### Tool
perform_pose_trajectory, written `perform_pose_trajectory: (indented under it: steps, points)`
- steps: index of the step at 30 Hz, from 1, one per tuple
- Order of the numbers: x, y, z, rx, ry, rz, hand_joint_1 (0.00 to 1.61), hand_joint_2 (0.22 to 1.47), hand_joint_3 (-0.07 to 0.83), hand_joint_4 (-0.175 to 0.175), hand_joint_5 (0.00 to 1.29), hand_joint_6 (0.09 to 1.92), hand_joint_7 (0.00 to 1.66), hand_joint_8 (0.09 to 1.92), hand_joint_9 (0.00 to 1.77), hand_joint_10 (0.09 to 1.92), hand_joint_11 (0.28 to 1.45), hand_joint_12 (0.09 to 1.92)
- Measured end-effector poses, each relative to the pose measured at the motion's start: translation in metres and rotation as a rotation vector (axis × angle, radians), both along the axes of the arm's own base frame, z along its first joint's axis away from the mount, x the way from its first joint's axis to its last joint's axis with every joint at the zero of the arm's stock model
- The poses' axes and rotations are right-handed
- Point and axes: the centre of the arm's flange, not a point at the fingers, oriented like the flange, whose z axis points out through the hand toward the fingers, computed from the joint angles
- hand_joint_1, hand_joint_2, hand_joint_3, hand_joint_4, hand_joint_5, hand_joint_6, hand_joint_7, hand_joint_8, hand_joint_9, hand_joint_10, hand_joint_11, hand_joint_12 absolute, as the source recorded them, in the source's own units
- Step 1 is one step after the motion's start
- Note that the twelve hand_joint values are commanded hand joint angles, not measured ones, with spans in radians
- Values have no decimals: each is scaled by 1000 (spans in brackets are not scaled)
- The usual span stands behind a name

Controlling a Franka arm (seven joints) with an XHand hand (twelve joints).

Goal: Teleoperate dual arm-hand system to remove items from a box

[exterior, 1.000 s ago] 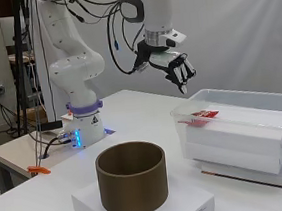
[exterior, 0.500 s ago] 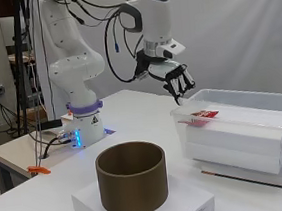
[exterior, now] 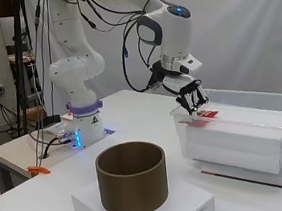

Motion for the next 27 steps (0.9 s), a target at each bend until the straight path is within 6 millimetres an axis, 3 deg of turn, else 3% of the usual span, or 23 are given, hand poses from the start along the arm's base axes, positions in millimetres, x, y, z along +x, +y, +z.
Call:
perform_pose_trajectory:
  steps: [7,12,14,18,20,23,27]
  points:
    - [12,12,-9,2,4,79,963,1174,0,175,861,1172,1260,1822,1437,1887,851,1658]
    - [26,26,-3,-30,-8,117,924,1213,5,175,788,1296,1274,1920,1466,1913,958,1714]
    - [43,34,-2,-57,-19,124,910,1226,6,175,765,1340,1290,1920,1480,1919,985,1727]
    - [97,37,10,-101,-68,97,879,1255,7,175,715,1434,1322,1920,1512,1920,1043,1753]
    - [109,47,9,-97,-71,103,884,1250,1,175,729,1399,1339,1920,1529,1920,1063,1766]
    - [100,57,25,-70,-89,120,891,1243,-2,175,744,1359,1343,1920,1535,1920,1068,1779]
    - [54,66,48,-21,-88,186,898,1239,-1,175,750,1343,1294,1920,1487,1920,1037,1786]
